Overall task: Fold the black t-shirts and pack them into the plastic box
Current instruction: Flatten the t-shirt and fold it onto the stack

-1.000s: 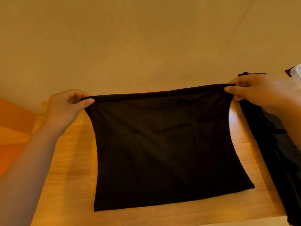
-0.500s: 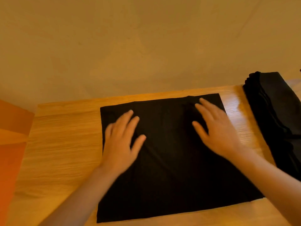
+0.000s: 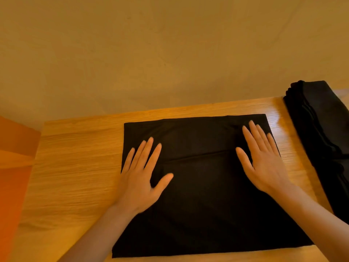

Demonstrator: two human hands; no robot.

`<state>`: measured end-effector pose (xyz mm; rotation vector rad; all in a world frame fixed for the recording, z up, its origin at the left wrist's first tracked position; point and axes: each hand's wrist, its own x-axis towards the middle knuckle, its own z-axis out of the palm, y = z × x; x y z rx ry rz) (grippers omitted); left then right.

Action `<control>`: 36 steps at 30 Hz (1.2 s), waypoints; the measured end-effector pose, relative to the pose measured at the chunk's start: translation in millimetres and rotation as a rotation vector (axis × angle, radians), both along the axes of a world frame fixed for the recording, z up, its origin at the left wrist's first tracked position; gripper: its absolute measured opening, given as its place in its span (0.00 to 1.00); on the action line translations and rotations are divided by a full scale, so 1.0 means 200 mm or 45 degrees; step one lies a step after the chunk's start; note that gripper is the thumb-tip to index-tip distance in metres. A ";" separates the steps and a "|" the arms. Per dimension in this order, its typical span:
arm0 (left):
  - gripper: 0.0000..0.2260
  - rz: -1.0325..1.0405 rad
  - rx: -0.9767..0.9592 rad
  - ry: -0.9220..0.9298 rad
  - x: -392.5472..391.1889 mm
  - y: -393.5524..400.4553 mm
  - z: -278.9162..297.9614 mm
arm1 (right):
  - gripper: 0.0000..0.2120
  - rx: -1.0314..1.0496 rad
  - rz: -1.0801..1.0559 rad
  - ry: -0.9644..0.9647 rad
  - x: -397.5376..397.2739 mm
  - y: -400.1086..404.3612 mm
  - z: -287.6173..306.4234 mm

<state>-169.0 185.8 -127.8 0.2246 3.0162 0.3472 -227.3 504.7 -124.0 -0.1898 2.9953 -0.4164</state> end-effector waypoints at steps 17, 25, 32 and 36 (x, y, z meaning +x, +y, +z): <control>0.37 -0.061 -0.025 0.228 -0.36 0.20 0.00 | 0.33 0.087 0.236 0.100 -0.18 -0.15 -0.03; 0.44 -0.109 -0.160 -0.064 -0.25 0.25 -0.05 | 0.34 0.194 0.459 0.014 -0.01 -0.13 -0.07; 0.44 -0.091 -0.175 -0.042 -0.18 0.20 -0.04 | 0.38 0.250 0.278 -0.012 -0.02 0.00 -0.06; 0.41 -0.001 -0.220 -0.026 -0.04 0.07 -0.06 | 0.37 0.275 0.097 -0.080 0.00 0.16 -0.07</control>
